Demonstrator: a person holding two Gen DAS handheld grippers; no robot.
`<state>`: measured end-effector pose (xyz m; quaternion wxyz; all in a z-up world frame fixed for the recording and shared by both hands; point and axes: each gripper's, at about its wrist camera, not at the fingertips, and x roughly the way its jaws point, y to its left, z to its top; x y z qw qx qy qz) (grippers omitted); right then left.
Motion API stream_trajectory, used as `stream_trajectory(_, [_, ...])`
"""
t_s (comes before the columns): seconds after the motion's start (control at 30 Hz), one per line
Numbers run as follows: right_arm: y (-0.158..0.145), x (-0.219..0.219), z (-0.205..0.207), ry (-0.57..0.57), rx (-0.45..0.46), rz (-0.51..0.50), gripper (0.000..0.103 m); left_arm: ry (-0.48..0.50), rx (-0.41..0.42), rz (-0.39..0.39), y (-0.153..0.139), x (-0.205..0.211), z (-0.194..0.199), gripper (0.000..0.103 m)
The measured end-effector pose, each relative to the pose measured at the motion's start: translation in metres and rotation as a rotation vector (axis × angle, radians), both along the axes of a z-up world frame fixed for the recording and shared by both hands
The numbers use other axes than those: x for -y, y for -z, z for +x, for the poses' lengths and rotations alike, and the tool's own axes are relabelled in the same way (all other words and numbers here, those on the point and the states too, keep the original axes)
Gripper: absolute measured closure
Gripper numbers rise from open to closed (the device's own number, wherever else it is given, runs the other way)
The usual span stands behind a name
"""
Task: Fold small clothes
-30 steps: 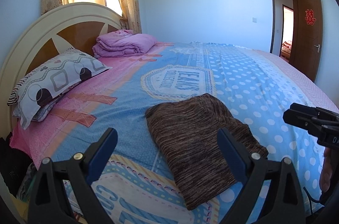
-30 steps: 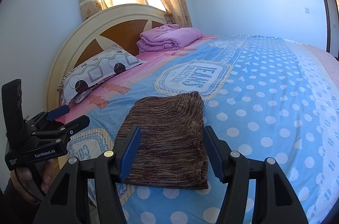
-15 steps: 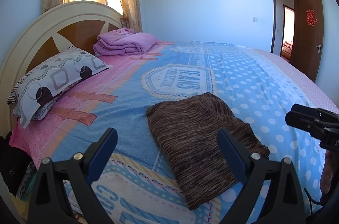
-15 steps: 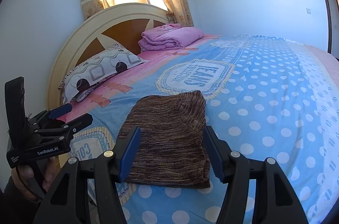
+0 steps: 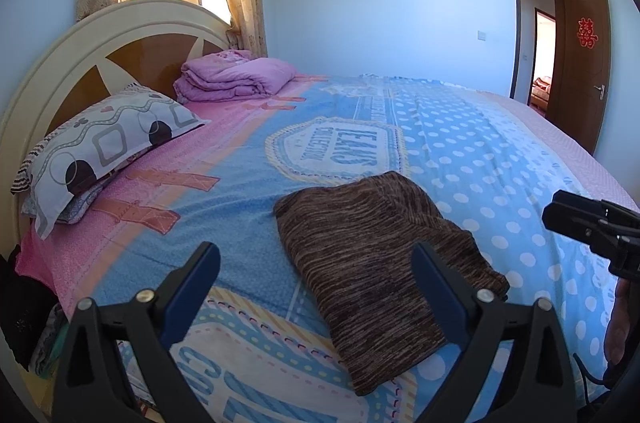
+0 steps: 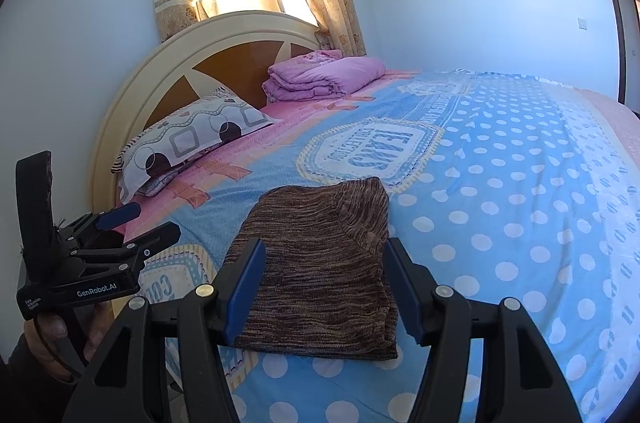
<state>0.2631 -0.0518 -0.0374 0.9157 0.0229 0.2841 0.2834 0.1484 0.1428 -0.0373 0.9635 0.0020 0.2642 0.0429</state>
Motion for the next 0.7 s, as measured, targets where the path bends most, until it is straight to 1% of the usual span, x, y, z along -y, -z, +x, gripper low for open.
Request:
stream_trajectory(0.2, [-0.002,-0.001,-0.003,-0.002,0.013,0.005,0.041,0.018,-0.002,-0.023,-0.001,0.001,-0.001,0.000])
stream_trajectory(0.7, [-0.003,-0.013,-0.011,-0.044,0.020,-0.010,0.041,-0.016,-0.001,-0.049,-0.008,-0.006,-0.003,0.000])
